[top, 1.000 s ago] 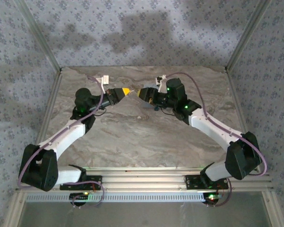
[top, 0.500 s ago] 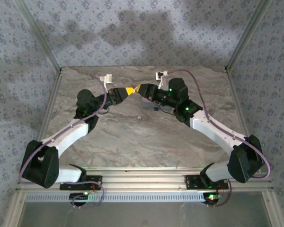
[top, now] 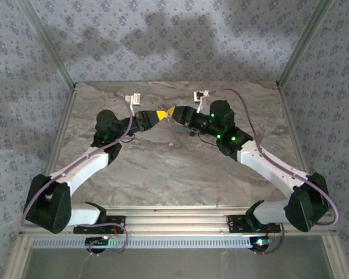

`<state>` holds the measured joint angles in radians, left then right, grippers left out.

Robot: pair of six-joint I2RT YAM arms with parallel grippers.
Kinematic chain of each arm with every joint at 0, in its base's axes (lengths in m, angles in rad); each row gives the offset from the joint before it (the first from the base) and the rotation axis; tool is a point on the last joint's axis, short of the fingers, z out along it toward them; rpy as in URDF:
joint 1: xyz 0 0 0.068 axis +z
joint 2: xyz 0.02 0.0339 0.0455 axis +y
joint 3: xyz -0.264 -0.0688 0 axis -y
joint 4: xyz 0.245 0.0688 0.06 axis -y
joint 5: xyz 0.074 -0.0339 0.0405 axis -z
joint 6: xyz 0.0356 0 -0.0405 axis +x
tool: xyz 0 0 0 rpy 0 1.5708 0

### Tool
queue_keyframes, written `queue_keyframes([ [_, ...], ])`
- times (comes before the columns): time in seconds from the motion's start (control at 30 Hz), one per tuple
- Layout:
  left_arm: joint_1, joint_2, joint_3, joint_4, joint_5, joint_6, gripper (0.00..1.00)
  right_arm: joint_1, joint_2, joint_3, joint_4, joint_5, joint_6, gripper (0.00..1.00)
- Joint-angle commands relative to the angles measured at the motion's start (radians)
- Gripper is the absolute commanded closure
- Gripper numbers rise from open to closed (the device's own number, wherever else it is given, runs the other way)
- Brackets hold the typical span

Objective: Unlock the padlock with the key

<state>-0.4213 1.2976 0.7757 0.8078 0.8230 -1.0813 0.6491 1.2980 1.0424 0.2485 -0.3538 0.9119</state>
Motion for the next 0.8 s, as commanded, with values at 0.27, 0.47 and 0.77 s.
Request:
queue_keyframes([
  [0.27, -0.002, -0.048, 0.022, -0.045, 0.059, 0.062, 1.00, 0.011, -0.040, 0.033, -0.032, -0.048, -0.067, 0.63],
  [0.47, -0.004, -0.049, 0.045, -0.066, 0.104, 0.073, 1.00, 0.019, 0.008, 0.065, -0.036, -0.093, -0.062, 0.65],
  [0.77, -0.004, -0.060, 0.052, -0.114, 0.120, 0.105, 1.00, 0.025, 0.026, 0.053, 0.004, -0.133, -0.067, 0.98],
])
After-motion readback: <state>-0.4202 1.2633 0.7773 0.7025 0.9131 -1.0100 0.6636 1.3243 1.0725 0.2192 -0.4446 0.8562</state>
